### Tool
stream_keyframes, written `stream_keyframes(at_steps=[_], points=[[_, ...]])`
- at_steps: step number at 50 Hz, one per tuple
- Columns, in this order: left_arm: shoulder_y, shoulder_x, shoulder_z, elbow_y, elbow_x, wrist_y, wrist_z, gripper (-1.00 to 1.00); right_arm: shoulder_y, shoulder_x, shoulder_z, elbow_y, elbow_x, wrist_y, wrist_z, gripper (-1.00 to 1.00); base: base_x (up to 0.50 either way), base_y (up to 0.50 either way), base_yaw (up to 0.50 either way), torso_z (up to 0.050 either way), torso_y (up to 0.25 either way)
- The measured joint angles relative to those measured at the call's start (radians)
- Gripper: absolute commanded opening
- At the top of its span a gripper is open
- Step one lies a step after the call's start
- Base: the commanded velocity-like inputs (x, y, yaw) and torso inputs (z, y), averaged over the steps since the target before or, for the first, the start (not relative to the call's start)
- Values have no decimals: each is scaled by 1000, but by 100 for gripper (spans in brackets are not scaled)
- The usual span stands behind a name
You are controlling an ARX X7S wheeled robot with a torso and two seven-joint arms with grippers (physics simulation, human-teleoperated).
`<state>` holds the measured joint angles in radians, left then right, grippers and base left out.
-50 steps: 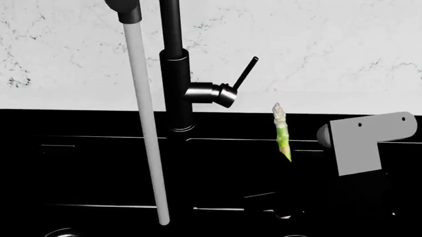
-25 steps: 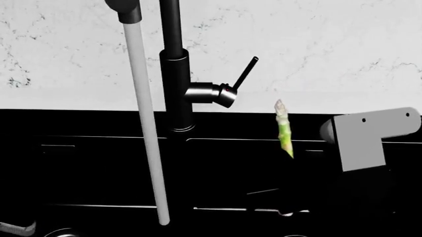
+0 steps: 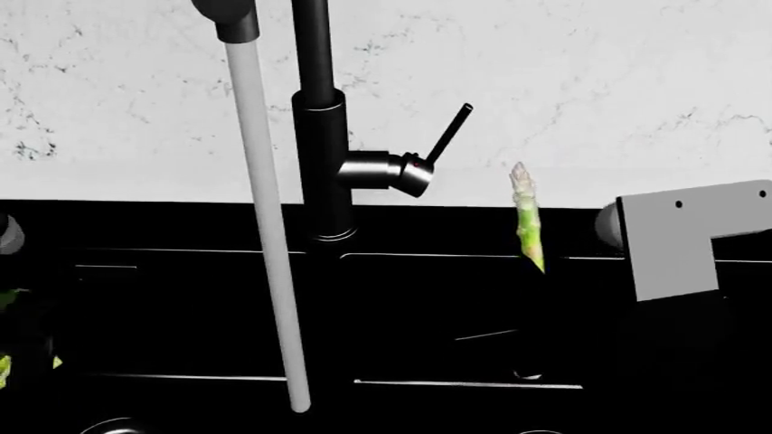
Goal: Pick the broccolis and asparaguss from the sink and place them in one bowl. Place the onion in the other bowl. Then turn off the sink faucet.
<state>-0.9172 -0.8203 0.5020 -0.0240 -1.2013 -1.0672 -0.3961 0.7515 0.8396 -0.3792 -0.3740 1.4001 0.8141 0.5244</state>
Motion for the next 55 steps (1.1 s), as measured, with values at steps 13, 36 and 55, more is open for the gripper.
stream_keyframes(at_steps=[13,36,55], points=[[3,-5,-81,218,-5,96,-80,-100,41,-19,-16,-9,-68,-8,14,-100,0,0,0,0,0],[157,-5,-130,399,81,277,-135,-100,17,-29,-14,-31,-197,-99,6,-100,0,0,0,0,0],[176,2,-135,454,78,296,-154,-100,-71,-3,18,-93,-195,-147,47,-100,-275,0,0,0,0]])
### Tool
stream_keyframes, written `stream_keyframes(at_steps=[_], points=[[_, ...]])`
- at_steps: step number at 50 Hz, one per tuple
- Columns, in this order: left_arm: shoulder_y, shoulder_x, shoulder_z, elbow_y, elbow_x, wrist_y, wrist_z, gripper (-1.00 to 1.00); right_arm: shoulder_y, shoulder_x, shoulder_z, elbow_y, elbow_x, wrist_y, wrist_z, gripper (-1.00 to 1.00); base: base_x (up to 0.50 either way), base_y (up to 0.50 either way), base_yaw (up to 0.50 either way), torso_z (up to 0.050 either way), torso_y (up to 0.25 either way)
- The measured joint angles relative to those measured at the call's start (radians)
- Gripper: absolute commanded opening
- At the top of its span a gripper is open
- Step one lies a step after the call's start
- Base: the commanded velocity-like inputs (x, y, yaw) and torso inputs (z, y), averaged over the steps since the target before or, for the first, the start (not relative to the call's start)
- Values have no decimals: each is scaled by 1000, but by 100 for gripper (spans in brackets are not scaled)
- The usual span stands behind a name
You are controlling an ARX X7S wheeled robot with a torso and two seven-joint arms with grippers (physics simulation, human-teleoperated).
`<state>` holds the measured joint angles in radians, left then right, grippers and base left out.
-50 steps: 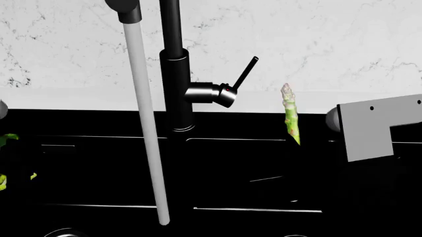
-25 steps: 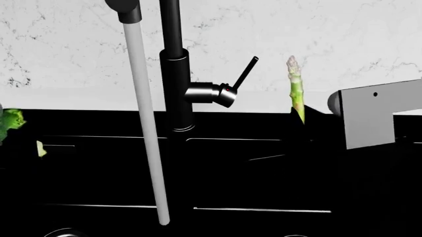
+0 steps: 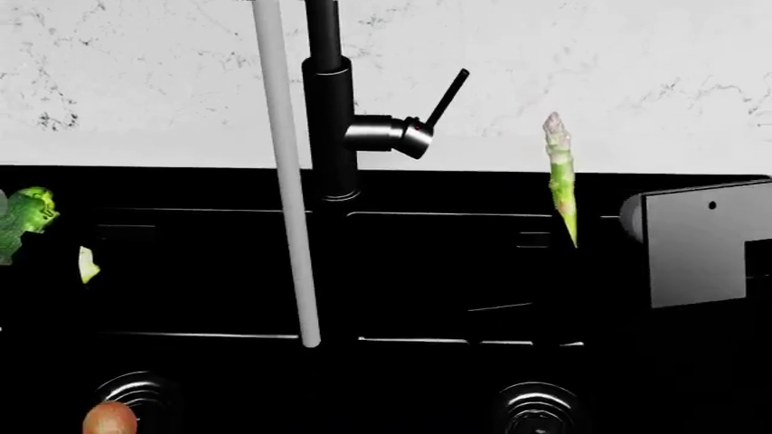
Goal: Pick the broccolis and asparaguss from the sink and place them in one bowl. Place the onion in the other bowl. Then turn off the sink faucet.
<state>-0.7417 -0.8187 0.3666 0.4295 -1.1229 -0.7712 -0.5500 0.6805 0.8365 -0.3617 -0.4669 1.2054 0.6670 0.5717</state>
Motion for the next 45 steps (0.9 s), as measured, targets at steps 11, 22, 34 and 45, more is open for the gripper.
stream_keyframes(at_steps=[11,22,34,45], points=[[14,7,0,13,-7,8,-6,-100,-33,-2,6,-8,-2,-20,10,-100,-286,0,0,0,0],[16,7,-2,20,-13,6,-17,-100,-58,-5,8,-13,-13,-41,10,-100,-196,-176,0,0,0],[25,8,0,27,-14,8,-26,-100,-70,-6,6,-8,-23,-49,5,-100,-218,-368,0,0,0],[31,10,-3,33,-20,12,-35,-100,-76,-3,7,-11,-24,-51,8,-100,-330,-295,0,0,-1]])
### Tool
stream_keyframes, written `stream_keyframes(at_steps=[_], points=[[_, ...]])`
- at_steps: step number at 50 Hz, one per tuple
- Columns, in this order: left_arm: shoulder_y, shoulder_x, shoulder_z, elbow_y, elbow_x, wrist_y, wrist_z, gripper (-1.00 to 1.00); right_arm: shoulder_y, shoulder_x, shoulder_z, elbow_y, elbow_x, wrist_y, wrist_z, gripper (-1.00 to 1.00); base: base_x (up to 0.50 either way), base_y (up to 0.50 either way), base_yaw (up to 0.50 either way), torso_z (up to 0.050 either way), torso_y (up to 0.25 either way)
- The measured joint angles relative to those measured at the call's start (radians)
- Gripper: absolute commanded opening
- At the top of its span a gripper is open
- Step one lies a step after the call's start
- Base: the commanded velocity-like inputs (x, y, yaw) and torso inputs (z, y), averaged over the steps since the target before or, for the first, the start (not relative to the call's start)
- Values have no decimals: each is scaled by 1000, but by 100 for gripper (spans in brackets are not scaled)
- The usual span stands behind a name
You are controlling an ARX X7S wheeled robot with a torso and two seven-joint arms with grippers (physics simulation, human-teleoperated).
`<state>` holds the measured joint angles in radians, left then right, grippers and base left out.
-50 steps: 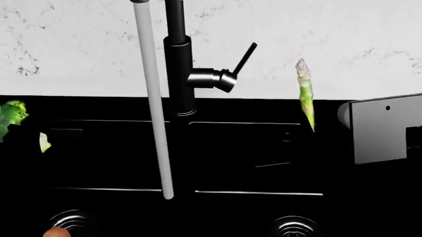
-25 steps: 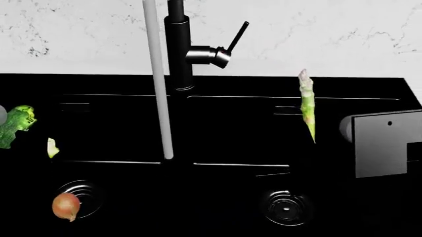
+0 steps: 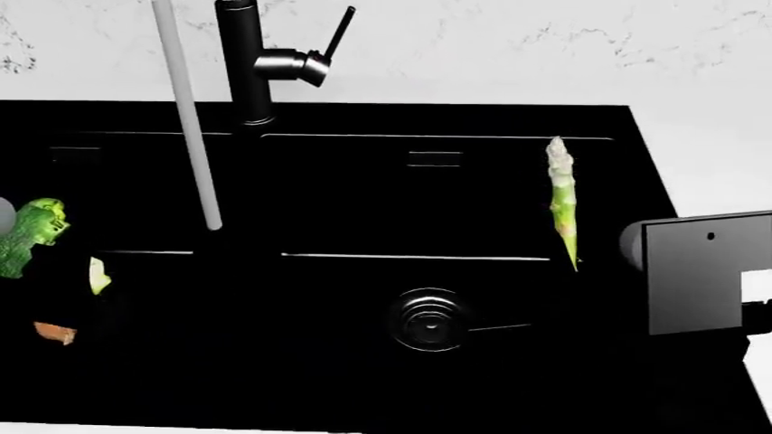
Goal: Pick the broccolis and asparaguss from the sink and place them in one bowl. Place the onion in the other bowl. Then turn off the sink faucet.
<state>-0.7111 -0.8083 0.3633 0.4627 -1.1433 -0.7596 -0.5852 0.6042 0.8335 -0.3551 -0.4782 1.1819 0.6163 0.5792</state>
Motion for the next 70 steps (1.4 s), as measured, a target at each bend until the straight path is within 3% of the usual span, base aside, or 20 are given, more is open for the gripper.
stream_keyframes(at_steps=[50,70], points=[[36,18,3,-3,8,30,-9,-100,-9,21,23,-29,36,6,51,-100,-325,-408,0,0,0],[34,25,11,-5,9,31,-9,-100,-22,41,41,-48,46,5,83,-100,-49,-479,0,0,-1]])
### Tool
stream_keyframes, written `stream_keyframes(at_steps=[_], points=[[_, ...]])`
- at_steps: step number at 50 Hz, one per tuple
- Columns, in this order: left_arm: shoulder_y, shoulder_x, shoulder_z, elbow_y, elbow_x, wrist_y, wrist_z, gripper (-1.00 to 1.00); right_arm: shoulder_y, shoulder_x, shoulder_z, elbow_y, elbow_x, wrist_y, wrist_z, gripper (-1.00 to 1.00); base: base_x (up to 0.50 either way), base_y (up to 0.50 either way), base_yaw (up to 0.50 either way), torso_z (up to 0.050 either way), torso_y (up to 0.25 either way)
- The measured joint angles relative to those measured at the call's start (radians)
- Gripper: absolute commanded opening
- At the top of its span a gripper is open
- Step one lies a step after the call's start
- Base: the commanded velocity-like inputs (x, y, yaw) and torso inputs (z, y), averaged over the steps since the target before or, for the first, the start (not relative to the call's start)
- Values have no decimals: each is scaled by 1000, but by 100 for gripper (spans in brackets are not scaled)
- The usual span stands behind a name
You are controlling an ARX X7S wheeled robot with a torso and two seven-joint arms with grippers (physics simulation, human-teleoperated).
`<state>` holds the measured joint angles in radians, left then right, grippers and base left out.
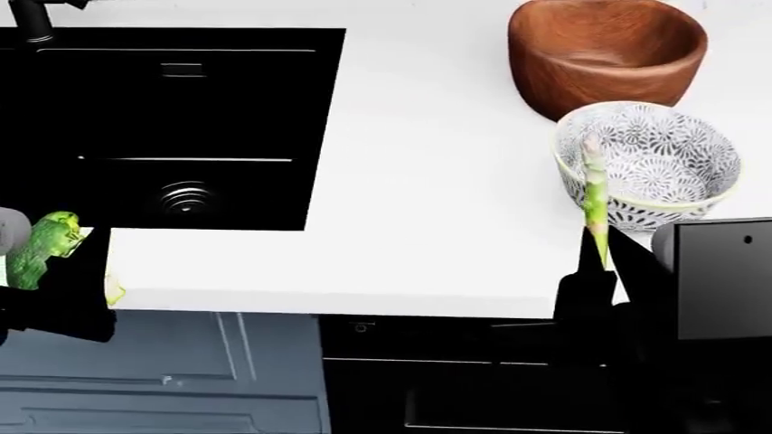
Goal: Pick the broccolis and asparaguss from the sink and place them in one bowl. Place the onion in the other bowl. Then turn off the sink faucet.
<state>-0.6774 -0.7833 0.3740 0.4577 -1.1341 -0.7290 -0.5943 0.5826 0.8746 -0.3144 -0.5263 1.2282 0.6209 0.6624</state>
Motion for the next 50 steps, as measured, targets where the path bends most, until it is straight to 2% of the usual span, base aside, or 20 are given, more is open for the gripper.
stream_keyframes(at_steps=[41,50], points=[[2,9,18,2,19,9,12,-100,-14,18,17,-19,10,0,45,-100,0,-499,0,0,0],[-19,13,24,-9,28,8,22,-100,-12,17,16,-20,7,2,51,-100,0,-30,0,2,0]])
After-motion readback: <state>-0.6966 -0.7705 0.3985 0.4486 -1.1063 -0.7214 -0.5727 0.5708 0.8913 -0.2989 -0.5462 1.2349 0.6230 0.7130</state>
